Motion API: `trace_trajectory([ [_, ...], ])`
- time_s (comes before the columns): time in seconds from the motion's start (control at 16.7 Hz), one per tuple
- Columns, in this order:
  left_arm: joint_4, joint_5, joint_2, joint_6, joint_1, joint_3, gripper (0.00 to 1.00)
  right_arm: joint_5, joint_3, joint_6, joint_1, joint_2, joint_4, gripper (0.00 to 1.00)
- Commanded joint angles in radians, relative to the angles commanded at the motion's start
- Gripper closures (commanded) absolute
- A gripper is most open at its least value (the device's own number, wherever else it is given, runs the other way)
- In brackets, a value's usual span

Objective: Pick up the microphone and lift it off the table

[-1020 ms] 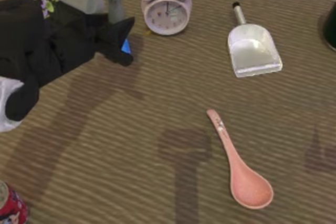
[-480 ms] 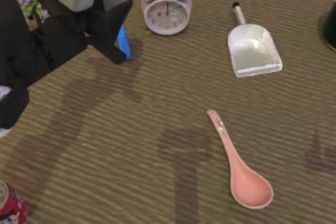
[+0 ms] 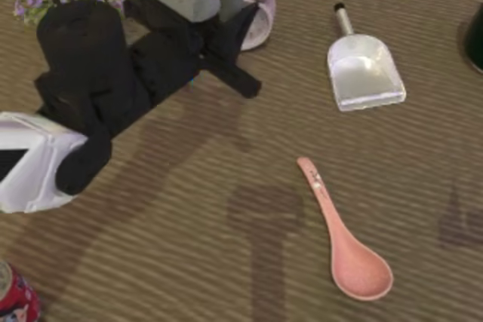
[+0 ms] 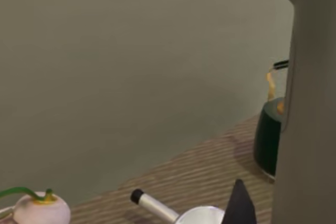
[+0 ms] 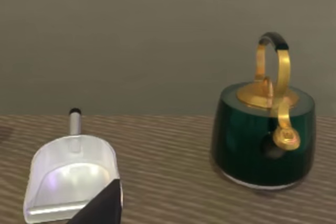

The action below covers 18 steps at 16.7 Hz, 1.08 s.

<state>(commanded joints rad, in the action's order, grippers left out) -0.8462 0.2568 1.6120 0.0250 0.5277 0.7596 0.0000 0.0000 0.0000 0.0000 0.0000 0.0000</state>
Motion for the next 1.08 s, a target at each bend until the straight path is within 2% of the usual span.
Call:
trace_trajectory([
  [0.12, 0.005, -0.074, 0.011, 0.002, 0.074, 0.02, 1.0, 0.0, 0.0, 0.0, 0.0, 0.0, 0.0, 0.0],
  [0.24, 0.008, -0.107, 0.012, 0.004, 0.107, 0.03, 1.0, 0.0, 0.0, 0.0, 0.0, 0.0, 0.0, 0.0],
  [0.9, 0.009, -0.109, 0.012, 0.004, 0.109, 0.03, 1.0, -0.001, 0.001, 0.0, 0.0, 0.001, 0.001, 0.0],
  [0.96, 0.009, -0.109, 0.012, 0.004, 0.109, 0.03, 1.0, -0.01, 0.009, 0.0, 0.004, 0.012, 0.008, 0.0],
  [1.08, 0.009, -0.109, 0.012, 0.004, 0.109, 0.03, 1.0, -0.053, 0.045, -0.001, 0.019, 0.066, 0.039, 0.0],
])
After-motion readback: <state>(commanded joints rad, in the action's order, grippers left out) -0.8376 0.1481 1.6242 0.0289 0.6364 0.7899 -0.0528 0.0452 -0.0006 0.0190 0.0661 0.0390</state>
